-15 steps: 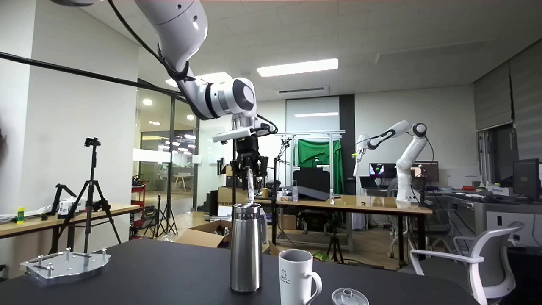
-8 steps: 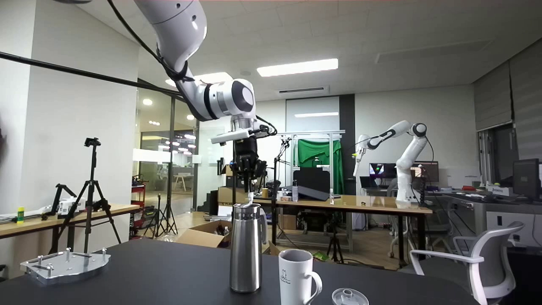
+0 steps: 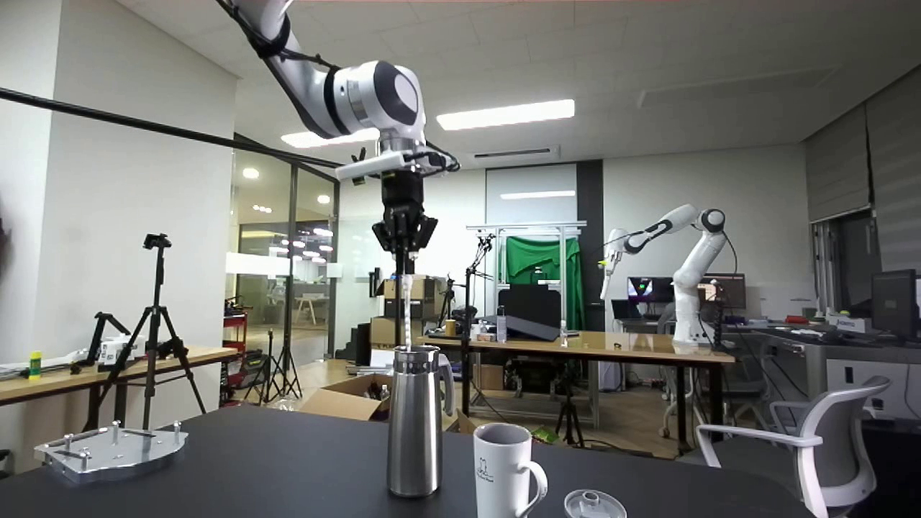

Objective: Use the brush to clean the silver bottle

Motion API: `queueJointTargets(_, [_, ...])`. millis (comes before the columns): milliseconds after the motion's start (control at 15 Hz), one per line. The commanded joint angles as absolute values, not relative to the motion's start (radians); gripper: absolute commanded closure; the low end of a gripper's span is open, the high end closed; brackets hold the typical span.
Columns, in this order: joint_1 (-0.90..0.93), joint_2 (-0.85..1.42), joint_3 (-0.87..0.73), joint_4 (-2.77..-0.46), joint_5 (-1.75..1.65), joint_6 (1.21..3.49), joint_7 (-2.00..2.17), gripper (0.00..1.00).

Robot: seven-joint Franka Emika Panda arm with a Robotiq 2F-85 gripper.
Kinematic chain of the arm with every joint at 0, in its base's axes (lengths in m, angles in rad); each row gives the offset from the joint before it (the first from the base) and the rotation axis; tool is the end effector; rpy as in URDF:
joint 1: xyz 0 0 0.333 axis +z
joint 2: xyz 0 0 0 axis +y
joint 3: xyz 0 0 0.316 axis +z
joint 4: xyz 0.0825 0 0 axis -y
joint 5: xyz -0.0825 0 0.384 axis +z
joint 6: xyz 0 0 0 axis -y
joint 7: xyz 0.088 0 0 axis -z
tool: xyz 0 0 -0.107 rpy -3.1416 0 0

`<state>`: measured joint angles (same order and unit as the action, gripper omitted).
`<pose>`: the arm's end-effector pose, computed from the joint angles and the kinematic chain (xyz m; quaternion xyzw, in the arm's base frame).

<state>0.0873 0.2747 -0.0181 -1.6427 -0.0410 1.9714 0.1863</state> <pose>0.6465 0.0432 0.4599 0.9981 -0.0506 0.0295 0.0179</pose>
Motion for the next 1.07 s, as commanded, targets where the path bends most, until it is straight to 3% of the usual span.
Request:
queueJointTargets(0, [0.065,0.17,-0.013,-1.709,-0.033,1.946,0.196,0.96])
queueJointTargets(667, [0.055,0.323,-0.005,-1.808,0.034,2.062,0.2,0.96])
queueJointTargets(1000, [0.063,0.227,0.011,-1.819,0.024,2.01,0.176,0.96])
